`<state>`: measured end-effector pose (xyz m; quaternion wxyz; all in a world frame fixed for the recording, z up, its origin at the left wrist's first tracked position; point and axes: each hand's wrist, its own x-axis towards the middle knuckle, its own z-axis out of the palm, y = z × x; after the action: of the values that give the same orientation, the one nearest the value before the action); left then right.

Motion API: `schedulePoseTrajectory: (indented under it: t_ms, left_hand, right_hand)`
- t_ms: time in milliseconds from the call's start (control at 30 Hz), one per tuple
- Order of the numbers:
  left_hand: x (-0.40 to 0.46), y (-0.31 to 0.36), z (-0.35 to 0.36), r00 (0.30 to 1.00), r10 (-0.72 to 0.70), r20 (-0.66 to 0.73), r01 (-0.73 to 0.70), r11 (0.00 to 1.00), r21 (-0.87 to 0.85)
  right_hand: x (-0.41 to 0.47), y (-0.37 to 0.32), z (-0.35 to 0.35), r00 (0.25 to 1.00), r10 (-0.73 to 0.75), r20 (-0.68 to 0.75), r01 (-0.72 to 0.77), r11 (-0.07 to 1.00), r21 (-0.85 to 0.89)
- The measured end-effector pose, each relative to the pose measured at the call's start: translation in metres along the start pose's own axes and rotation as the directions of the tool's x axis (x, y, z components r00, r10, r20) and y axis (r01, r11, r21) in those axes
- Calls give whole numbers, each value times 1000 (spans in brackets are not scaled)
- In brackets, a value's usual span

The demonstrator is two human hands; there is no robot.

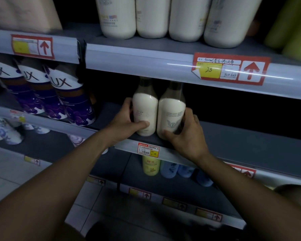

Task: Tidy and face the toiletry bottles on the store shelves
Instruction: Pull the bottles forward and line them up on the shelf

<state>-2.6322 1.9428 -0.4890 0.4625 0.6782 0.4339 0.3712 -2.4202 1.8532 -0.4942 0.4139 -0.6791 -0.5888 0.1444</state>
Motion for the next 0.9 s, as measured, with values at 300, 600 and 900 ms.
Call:
schedulePoseTrajectory:
  t_ms: [300, 600, 900]
  left_hand:
    - [4, -1, -4, 978, 37, -204, -15, 994, 109]
    - [39, -19, -13, 951, 13, -309, 4, 999, 53]
    - [54, -29, -24, 930, 10, -368, 10, 999, 52]
  right_hand:
    - [4, -1, 8, 994, 52, -93, -52, 999, 2]
    - [36, -11, 33, 990, 100, -102, -108, 992, -70]
    - [61, -13, 55, 979, 174, -102, -182, 981, -67]
